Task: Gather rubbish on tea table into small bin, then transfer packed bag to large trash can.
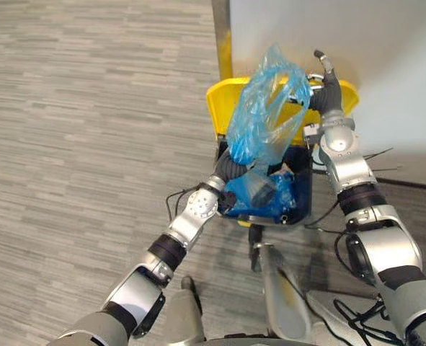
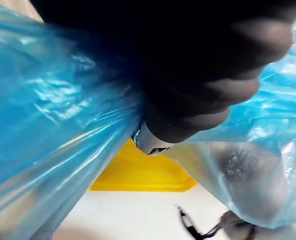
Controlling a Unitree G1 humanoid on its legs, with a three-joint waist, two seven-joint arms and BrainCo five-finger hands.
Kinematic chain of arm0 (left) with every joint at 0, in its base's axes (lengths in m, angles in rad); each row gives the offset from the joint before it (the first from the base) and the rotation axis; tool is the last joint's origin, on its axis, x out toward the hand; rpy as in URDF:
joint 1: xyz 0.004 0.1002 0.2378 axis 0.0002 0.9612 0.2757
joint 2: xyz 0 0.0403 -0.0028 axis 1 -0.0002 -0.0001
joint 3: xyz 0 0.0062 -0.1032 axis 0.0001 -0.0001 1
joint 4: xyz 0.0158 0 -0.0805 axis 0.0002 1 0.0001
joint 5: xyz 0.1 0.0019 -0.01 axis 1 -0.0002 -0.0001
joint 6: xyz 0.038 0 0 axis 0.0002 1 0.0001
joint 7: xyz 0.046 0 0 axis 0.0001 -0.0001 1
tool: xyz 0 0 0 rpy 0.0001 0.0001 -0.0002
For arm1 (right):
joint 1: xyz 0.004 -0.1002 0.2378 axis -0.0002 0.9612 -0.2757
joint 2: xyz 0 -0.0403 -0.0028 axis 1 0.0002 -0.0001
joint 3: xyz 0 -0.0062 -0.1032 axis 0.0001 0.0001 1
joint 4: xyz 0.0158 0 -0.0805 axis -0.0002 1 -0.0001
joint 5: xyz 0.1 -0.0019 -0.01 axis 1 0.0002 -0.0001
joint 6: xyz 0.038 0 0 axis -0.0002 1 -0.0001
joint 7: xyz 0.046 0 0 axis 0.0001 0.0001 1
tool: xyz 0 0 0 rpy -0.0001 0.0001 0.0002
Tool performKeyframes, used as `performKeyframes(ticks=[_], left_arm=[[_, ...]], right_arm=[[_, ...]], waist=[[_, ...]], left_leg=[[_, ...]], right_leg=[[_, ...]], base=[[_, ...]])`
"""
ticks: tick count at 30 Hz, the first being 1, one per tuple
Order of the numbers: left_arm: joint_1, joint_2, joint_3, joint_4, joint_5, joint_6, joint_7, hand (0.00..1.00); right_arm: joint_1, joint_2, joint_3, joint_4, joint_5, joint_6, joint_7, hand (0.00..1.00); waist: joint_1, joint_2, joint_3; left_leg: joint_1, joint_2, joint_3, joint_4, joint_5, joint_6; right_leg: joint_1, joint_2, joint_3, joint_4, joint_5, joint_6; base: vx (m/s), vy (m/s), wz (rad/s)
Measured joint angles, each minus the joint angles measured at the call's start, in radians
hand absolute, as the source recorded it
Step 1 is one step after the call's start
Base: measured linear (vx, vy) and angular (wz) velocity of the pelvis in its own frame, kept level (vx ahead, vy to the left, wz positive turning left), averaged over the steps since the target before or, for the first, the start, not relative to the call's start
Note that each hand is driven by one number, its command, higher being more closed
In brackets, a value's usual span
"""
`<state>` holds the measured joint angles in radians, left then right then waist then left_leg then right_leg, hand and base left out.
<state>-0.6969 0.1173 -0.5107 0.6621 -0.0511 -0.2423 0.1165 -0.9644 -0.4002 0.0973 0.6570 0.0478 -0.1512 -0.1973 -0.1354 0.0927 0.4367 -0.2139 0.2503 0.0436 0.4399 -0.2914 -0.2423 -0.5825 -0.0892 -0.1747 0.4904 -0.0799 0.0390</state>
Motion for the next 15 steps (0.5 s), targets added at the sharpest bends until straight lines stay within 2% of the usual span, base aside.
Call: performKeyframes(ticks=[2, 3, 5, 9, 13, 15], left_arm=[[-0.027, 0.0, 0.0, 0.062, 0.032, 0.002, 0.0, 1.0], [-0.044, -0.006, 0.001, 0.104, 0.05, 0.003, 0.0, 0.0], [-0.07, -0.009, 0.002, 0.173, 0.077, 0.007, 0.001, 0.0], [-0.084, -0.05, 0.068, 0.293, 0.18, 0.065, 0.041, 0.0], [-0.084, -0.078, 0.123, 0.3, 0.299, 0.112, 0.086, 0.0], [-0.085, -0.084, 0.125, 0.299, 0.319, 0.114, 0.086, 0.0]], right_arm=[[-0.013, 0.0, 0.001, -0.02, 0.0, -0.009, -0.017, 0.0], [-0.017, 0.001, 0.002, -0.037, 0.0, -0.018, -0.022, 0.0], [-0.018, 0.002, 0.01, -0.071, 0.0, -0.031, -0.035, 0.0], [-0.002, 0.023, 0.023, -0.173, -0.002, -0.047, -0.071, 0.0], [0.041, 0.051, 0.023, -0.256, -0.024, -0.074, -0.102, 0.0], [0.064, 0.052, 0.023, -0.274, -0.039, -0.078, -0.102, 0.0]], waist=[[-0.007, -0.005, 0.013], [-0.012, -0.006, 0.017], [-0.012, -0.006, 0.018], [-0.013, -0.006, 0.051], [-0.005, -0.007, 0.056], [-0.003, -0.007, 0.056]], left_leg=[[-0.029, -0.002, 0.003, 0.032, -0.017, 0.007], [-0.052, -0.002, 0.006, 0.055, -0.029, 0.009], [-0.091, -0.002, 0.014, 0.086, -0.045, 0.015], [-0.125, 0.015, 0.03, 0.141, -0.075, 0.015], [-0.141, 0.024, 0.044, 0.144, -0.079, 0.015], [-0.137, 0.028, 0.044, 0.144, -0.079, 0.015]], right_leg=[[-0.021, 0.0, 0.01, 0.006, 0.003, 0.002], [-0.04, 0.0, 0.015, 0.01, 0.005, 0.004], [-0.074, 0.002, 0.028, 0.016, 0.01, 0.008], [-0.109, 0.013, 0.046, 0.038, 0.018, -0.003], [-0.14, 0.02, 0.051, 0.052, 0.017, -0.002], [-0.14, 0.022, 0.05, 0.062, 0.011, 0.005]], base=[[-0.01, 0.036, -0.11], [-0.02, 0.03, -0.15], [-0.01, 0.018, -0.18], [0.02, 0.008, -0.17], [0.02, -0.027, -0.09], [0.03, -0.04, -0.02]])
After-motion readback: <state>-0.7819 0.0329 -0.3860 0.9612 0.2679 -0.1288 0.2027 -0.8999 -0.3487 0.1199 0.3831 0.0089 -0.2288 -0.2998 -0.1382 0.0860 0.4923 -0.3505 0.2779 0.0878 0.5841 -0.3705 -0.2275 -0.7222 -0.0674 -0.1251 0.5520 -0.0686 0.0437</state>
